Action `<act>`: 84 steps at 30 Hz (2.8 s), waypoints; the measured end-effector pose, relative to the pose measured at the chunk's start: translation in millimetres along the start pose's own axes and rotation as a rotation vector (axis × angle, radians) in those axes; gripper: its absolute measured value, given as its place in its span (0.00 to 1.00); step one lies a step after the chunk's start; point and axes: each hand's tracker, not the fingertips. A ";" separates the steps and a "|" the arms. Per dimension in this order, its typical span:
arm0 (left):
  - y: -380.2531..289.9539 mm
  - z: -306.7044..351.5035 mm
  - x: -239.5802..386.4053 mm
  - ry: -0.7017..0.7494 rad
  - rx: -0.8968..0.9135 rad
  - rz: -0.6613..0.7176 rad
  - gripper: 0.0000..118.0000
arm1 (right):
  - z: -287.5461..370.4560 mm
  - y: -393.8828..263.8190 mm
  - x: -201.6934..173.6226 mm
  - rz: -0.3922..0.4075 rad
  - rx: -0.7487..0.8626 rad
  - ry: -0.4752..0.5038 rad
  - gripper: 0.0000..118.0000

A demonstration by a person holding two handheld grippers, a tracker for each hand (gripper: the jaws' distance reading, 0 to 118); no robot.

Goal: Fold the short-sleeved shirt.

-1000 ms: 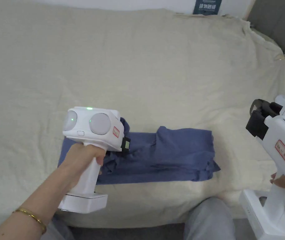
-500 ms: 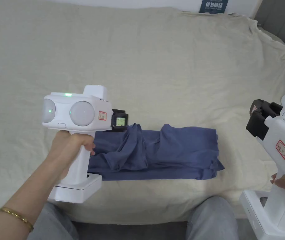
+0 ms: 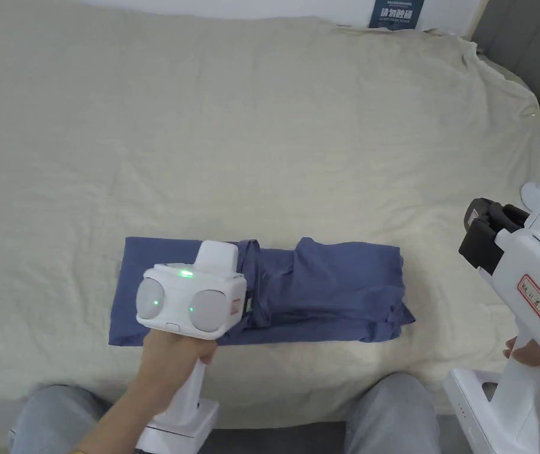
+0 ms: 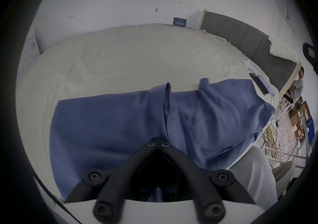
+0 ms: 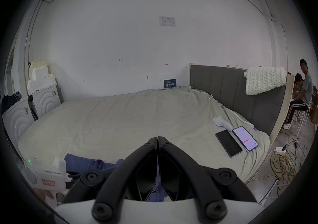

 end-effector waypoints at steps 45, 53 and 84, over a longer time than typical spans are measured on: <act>-0.3 11.5 -189.9 -0.354 -0.192 0.541 0.23 | -18.5 -3.8 -29.9 0.058 -0.057 0.035 0.00; 15.2 33.4 -184.4 -0.293 -0.169 0.515 0.05 | -20.3 -8.6 -30.9 0.060 -0.078 0.039 0.00; 76.6 77.7 -8.9 -0.026 -0.130 -0.089 0.04 | -7.6 -11.5 -25.1 -0.001 -0.057 0.051 0.00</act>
